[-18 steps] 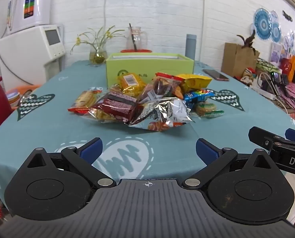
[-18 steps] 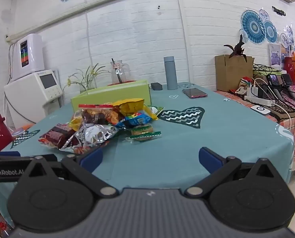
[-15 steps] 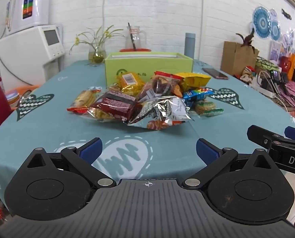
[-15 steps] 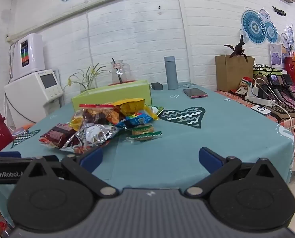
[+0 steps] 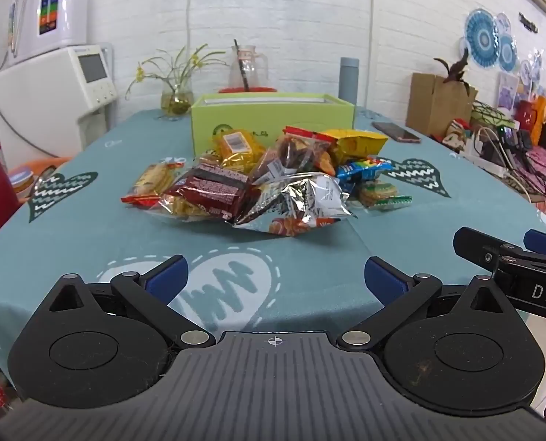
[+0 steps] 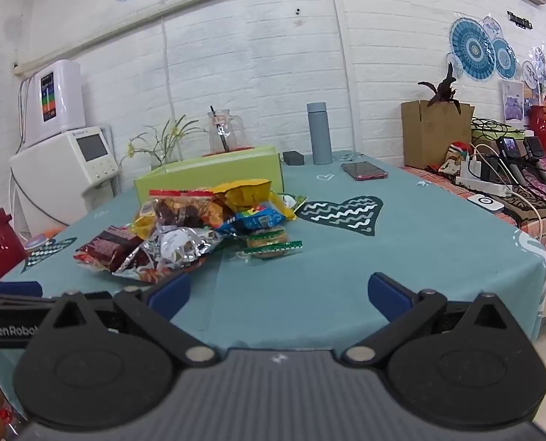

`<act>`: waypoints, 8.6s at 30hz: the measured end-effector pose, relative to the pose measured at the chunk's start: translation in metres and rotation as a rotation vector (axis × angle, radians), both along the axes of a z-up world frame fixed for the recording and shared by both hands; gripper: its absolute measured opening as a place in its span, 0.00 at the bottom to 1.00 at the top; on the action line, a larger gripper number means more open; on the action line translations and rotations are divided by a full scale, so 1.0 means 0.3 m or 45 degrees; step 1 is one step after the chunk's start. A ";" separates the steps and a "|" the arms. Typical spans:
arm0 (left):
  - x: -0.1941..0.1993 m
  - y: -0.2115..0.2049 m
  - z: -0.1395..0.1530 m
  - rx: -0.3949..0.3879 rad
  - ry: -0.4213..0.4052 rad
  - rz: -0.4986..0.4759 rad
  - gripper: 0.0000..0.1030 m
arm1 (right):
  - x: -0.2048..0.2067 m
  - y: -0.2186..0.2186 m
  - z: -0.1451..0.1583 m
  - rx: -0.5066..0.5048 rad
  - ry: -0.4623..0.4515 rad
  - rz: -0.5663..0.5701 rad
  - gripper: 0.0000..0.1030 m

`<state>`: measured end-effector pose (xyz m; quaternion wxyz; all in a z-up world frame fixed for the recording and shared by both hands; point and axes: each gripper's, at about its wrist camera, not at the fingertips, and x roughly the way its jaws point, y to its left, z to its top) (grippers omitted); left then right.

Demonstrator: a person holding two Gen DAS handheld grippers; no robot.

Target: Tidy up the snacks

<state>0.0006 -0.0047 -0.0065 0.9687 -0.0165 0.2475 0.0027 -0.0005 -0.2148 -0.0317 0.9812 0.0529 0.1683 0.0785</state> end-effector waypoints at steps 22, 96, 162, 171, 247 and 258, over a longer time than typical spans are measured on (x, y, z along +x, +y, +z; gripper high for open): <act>0.012 0.006 -0.012 -0.006 0.037 0.009 0.90 | 0.001 0.021 -0.009 -0.013 0.003 0.016 1.00; 0.426 0.614 0.024 -0.757 0.292 0.091 0.73 | 0.577 0.654 0.026 -0.442 0.223 1.213 0.99; 0.670 0.454 0.418 -0.284 -0.014 -0.126 0.29 | 0.707 0.680 0.274 -0.196 0.058 1.134 0.61; 1.077 0.429 0.417 -0.343 0.007 -0.270 0.22 | 0.913 0.608 0.350 -0.189 -0.016 0.982 0.62; 1.254 0.333 0.381 -0.325 0.271 -0.399 0.37 | 1.108 0.424 0.334 -0.125 0.102 0.820 0.81; 1.275 0.406 0.295 -0.295 0.217 -0.329 0.64 | 1.194 0.371 0.236 -0.048 0.184 0.790 0.91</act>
